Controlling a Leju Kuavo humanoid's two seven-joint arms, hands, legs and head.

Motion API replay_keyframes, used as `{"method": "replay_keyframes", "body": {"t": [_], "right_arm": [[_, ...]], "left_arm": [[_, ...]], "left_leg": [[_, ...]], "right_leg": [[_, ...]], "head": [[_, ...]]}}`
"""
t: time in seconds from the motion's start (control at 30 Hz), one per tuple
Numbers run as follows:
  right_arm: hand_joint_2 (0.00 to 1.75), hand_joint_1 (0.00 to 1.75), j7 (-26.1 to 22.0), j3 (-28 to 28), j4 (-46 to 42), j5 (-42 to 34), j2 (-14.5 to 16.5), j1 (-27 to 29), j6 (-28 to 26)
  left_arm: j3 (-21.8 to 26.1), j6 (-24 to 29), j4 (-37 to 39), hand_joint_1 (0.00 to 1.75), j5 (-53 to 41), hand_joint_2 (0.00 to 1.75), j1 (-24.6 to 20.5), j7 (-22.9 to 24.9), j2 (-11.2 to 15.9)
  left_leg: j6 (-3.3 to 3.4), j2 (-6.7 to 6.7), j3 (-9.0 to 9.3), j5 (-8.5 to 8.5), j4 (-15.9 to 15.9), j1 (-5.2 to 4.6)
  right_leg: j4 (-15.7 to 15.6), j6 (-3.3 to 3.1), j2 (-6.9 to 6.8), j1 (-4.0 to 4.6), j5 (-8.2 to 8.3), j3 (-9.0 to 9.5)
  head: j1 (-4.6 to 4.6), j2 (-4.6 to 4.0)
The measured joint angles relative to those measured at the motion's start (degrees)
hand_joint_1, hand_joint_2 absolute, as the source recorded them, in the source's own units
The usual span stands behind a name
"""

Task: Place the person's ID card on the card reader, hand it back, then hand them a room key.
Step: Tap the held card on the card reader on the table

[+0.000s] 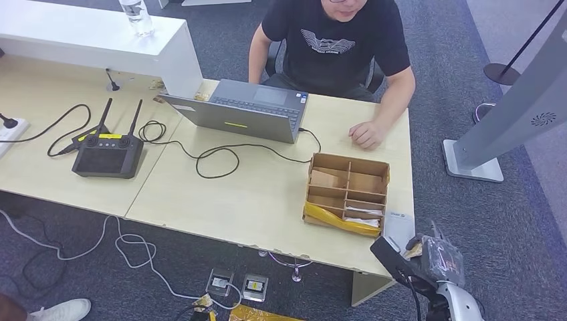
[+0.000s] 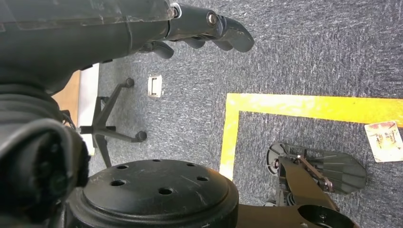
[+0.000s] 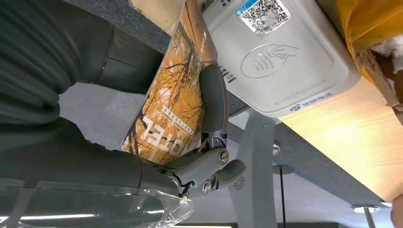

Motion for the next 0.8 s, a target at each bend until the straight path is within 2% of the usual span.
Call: {"method": "replay_keyframes", "body": {"t": [0.6, 0.8], "right_arm": [[1.75, 1.75, -0.3, -0.4, 0.4, 1.2, 0.1, 0.2, -0.6], [1.75, 1.75, 1.0, -1.9, -3.7, 4.5, -0.6, -0.6, 0.6]], "left_arm": [[-0.2, -0.1, -0.3, 0.00, -0.1, 0.00, 0.0, 0.1, 0.3], [-0.2, -0.1, -0.3, 0.00, -0.6, 0.00, 0.0, 0.1, 0.3]], "left_leg": [[0.00, 0.00, 0.03, 0.00, 0.0, 0.00], [0.00, 0.00, 0.02, 0.01, 0.0, -0.01]], "right_leg": [[0.0, 0.01, 0.00, 0.00, 0.01, 0.04], [0.0, 0.01, 0.00, -0.01, 0.02, 0.03]], "head": [[-0.01, 0.00], [-0.01, 0.00]]}}
